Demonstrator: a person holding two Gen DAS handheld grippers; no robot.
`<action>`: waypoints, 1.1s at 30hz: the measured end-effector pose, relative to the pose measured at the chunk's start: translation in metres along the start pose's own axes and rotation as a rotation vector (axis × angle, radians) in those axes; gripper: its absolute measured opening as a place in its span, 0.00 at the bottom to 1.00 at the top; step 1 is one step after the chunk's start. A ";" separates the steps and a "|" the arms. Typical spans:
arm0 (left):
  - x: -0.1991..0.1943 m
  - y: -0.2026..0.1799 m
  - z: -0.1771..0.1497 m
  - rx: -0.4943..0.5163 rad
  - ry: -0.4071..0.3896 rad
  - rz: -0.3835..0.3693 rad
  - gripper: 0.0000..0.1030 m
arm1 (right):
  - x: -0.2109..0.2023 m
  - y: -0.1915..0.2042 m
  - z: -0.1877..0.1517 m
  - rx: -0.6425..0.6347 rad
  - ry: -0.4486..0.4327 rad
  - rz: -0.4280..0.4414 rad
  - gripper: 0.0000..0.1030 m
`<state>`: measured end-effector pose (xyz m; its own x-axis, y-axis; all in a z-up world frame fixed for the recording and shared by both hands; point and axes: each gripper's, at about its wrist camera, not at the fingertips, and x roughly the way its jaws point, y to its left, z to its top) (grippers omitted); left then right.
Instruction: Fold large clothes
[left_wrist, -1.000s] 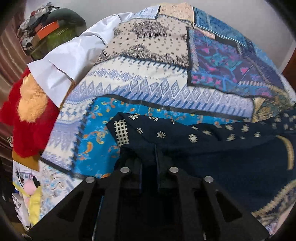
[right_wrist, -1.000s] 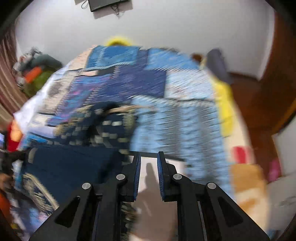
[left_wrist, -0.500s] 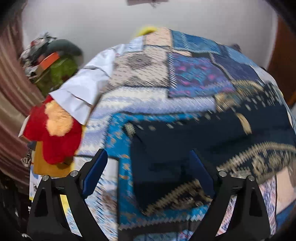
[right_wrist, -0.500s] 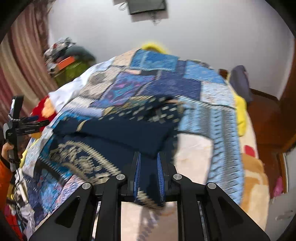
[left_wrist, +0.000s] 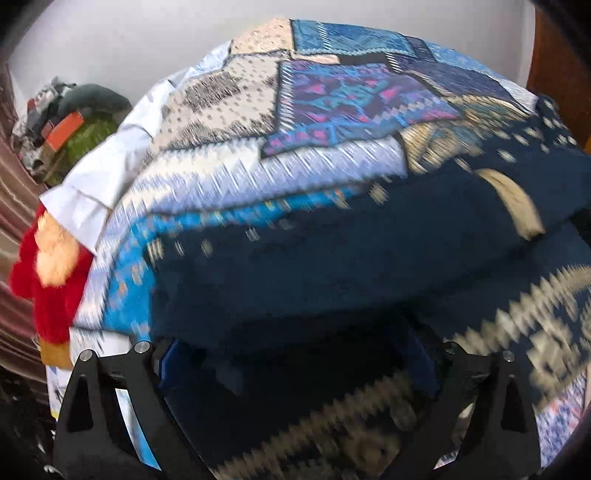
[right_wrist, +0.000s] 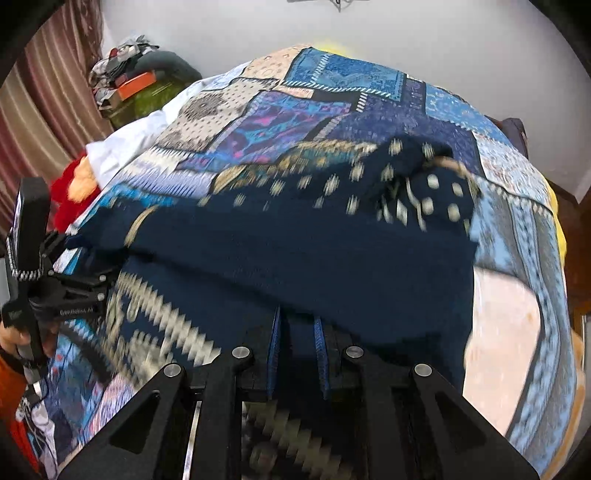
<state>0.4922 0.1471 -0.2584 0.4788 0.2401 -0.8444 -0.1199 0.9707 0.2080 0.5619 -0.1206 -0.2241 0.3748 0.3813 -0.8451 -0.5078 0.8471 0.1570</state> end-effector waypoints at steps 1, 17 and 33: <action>0.006 0.004 0.009 0.009 -0.005 0.052 0.94 | 0.004 -0.004 0.009 0.009 0.002 0.011 0.13; -0.028 0.061 0.084 -0.168 -0.041 -0.052 0.87 | -0.046 -0.008 0.112 -0.033 -0.271 -0.212 0.13; -0.070 0.059 0.015 -0.154 -0.023 -0.095 0.92 | -0.045 0.080 0.015 -0.247 -0.088 -0.035 0.13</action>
<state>0.4650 0.1877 -0.1796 0.5141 0.1486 -0.8447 -0.2037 0.9779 0.0481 0.5162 -0.0643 -0.1652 0.4557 0.3929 -0.7987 -0.6630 0.7486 -0.0100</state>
